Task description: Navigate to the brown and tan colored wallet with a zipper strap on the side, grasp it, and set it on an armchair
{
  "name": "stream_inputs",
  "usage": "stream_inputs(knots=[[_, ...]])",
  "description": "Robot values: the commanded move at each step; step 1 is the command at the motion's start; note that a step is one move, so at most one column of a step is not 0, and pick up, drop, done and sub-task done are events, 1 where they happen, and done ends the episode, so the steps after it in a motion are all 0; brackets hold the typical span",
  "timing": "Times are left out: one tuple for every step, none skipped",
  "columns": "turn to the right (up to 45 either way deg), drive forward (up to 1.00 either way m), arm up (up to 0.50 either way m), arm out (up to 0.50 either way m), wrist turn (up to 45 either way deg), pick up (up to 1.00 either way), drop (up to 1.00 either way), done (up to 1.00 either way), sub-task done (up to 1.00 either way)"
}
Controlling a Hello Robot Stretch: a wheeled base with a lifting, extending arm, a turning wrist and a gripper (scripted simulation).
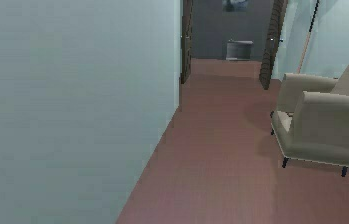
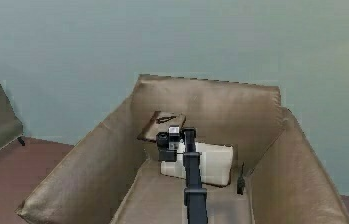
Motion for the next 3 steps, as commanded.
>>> stream_inputs(knots=[[0.0,0.0,-0.32,0.0,0.0,0.0,0.0,0.0,0.0],[0.0,0.0,0.0,0.0,0.0,0.0,1.0,0.0,0.0],[0.0,0.0,0.1,0.0,0.0,0.0,0.0,0.0,0.0]])
